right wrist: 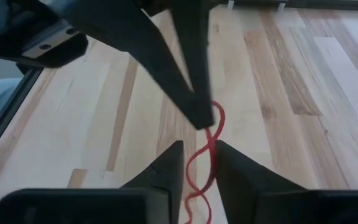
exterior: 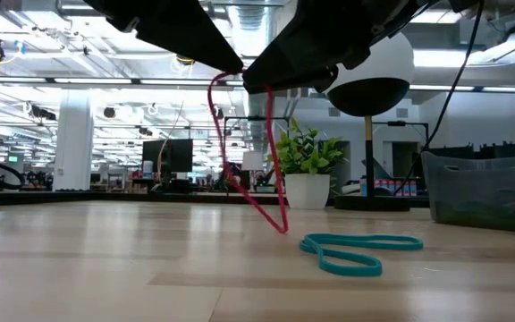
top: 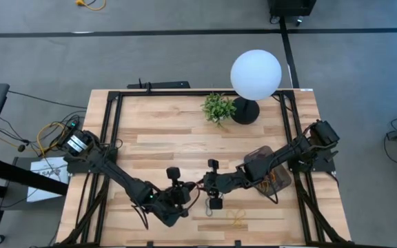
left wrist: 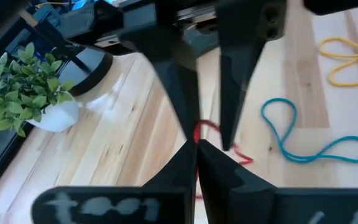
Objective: Pick and place items into bin
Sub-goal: Put the red rubber band into the black transparent bin
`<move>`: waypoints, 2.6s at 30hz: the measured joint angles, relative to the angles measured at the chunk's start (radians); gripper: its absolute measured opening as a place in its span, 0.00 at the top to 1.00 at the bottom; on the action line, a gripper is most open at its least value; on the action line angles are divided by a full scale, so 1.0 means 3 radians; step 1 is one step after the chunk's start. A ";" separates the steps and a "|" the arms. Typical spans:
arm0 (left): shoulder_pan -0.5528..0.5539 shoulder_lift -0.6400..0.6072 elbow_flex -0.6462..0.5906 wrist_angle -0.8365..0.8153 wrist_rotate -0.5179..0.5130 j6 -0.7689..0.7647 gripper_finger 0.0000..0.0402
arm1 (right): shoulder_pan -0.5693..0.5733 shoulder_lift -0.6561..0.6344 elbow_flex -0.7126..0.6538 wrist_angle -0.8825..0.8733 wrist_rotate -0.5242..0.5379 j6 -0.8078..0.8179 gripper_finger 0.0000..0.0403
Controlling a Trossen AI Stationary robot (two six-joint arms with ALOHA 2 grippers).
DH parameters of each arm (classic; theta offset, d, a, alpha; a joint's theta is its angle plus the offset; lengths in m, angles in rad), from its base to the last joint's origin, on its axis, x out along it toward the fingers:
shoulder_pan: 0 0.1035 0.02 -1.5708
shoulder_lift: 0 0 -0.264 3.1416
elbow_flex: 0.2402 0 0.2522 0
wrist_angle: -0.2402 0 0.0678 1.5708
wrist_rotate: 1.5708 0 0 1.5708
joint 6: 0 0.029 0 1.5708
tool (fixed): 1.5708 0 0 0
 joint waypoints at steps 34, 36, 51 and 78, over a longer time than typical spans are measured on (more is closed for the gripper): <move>0.0073 0.0000 0.0001 -0.0283 0.0315 -0.0331 0.73 | -0.0029 -0.0031 0.0017 -0.0838 0.1721 0.0660 0.99; 0.0073 0.0000 0.0001 -0.0395 0.0365 -0.0441 0.73 | 0.0047 -0.0079 0.0104 -0.1325 0.1907 0.0952 1.00; 0.0073 0.0005 0.0001 -0.0583 0.0381 -0.0629 0.73 | 0.0918 -0.0336 0.0573 -0.4904 0.1944 0.4585 1.00; 0.0073 0.0008 0.0000 -0.0568 0.0436 -0.0629 0.73 | 0.0834 -0.0167 0.0116 -0.5497 0.0183 0.5725 0.91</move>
